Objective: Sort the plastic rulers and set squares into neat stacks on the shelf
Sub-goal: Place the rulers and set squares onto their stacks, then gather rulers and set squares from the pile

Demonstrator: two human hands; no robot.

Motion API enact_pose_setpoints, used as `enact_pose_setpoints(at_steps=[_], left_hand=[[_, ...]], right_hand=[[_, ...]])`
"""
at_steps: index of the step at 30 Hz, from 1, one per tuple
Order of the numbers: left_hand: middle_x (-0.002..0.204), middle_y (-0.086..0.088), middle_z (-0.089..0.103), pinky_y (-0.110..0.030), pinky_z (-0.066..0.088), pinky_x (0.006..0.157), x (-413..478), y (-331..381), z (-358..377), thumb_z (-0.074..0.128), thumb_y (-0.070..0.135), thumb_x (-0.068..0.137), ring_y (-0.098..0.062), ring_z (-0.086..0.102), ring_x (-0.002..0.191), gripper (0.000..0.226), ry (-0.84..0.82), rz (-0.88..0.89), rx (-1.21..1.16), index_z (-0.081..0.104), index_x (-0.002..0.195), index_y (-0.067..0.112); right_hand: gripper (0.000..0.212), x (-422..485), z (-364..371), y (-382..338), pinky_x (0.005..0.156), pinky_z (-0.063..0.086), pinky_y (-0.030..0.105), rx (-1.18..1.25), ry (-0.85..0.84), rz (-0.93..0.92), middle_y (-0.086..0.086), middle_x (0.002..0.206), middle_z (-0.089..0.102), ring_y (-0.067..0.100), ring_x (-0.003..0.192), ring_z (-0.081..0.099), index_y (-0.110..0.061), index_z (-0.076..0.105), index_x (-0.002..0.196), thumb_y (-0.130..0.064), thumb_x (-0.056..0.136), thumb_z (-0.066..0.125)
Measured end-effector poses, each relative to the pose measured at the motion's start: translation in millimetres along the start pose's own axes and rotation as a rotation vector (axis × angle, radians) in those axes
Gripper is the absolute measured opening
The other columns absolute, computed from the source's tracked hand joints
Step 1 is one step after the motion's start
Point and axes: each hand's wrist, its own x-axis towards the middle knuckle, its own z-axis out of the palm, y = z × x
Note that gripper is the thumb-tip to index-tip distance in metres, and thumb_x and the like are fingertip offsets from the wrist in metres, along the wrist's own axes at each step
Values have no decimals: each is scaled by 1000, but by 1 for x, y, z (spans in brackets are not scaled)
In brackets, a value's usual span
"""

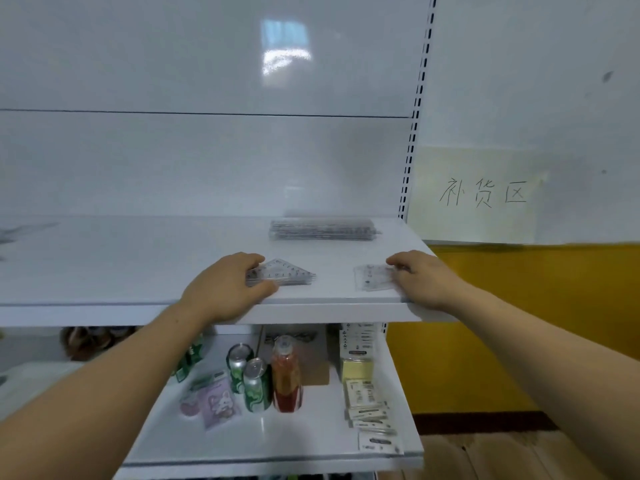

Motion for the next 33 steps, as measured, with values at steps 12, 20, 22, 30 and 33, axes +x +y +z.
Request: enact_pose_setpoints(at_steps=[12,20,22,30,33], left_hand=[[141,1,44,-35,26,109,10,72,23,42,55,88,-18,36,131,57,132,266,228,51,133,21],[142,4,44,-34,33,105,12,46,3,49,56,88,-17,40,129,57,48,99,89,48,134,22],[147,4,39,-34,31,108,10,33,-10,51,55,88,-17,37,133,59,16,39,81,44,137,23],[154,3,26,-34,25,113,-24,-73,-77,52,55,88,-18,28,140,70,-106,-216,47,29,146,25],[154,4,26,-33,25,114,-53,-134,-106,54,54,87,-17,28,140,71,-69,-303,36,29,146,26]], right_hand=[[43,0,1,1,88,47,40,-129,67,128,2,122,54,22,106,51,-29,55,124,-48,93,33],[53,6,-12,-16,102,37,40,-165,35,61,3,144,42,24,129,41,-24,42,140,-51,96,31],[57,18,-14,-40,106,34,40,-172,17,-1,4,147,39,25,131,39,-21,39,143,-53,96,31],[59,66,26,-200,111,26,38,-189,-156,-259,8,153,30,28,138,31,-16,32,146,-50,98,29],[59,80,56,-278,109,28,37,-191,-180,-356,9,153,31,27,137,32,-16,32,146,-50,98,30]])
